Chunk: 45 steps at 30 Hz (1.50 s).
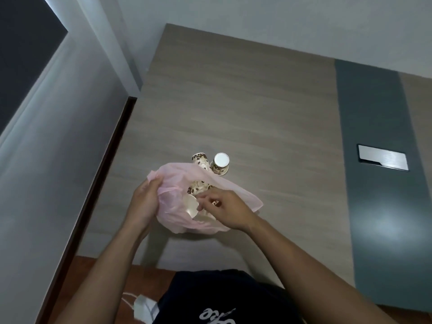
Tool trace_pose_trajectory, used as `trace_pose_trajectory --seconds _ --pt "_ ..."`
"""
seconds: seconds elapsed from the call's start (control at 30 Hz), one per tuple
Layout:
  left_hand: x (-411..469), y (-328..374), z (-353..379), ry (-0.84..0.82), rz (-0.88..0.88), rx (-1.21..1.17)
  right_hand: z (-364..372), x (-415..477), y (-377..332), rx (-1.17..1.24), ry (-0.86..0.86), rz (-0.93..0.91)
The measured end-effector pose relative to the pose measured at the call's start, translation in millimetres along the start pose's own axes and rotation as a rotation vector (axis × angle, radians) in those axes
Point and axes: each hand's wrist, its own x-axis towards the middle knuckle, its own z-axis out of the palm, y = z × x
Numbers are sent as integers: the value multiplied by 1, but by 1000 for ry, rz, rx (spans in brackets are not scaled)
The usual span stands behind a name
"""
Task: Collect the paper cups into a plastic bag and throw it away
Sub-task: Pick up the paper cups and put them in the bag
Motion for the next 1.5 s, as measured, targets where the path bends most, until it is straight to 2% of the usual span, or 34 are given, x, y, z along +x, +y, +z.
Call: trace_pose_trajectory --seconds 0.1,0.23,0.37,0.6,0.73,0.9,1.07,1.13,1.23,1.33,1.5 --pt "-1 -2 -10 48 -5 26 -22 14 0 19 147 52" --pt "0 -6 -18 71 -32 31 -47 49 -1 -88 272 92" --pt "-1 -14 -20 73 -39 26 -63 83 4 -277 211 176" --pt "-5 -18 -27 40 -37 42 -54 102 15 -519 -2 265" --pt "-4 -19 -30 59 -44 37 -45 95 24 -603 18 317" --pt "-5 -7 -26 53 -28 17 -46 78 35 -508 104 379" --pt "-7 6 -15 52 39 27 -63 61 25 -151 550 347" --pt "-9 10 -11 56 29 39 -69 52 20 21 597 298" --pt "-7 13 -5 48 -38 33 -66 41 12 305 388 221" --pt "-3 16 -1 5 -67 -9 -42 39 5 354 180 202" --pt "-18 24 8 -36 -12 9 -4 39 -10 405 81 161"
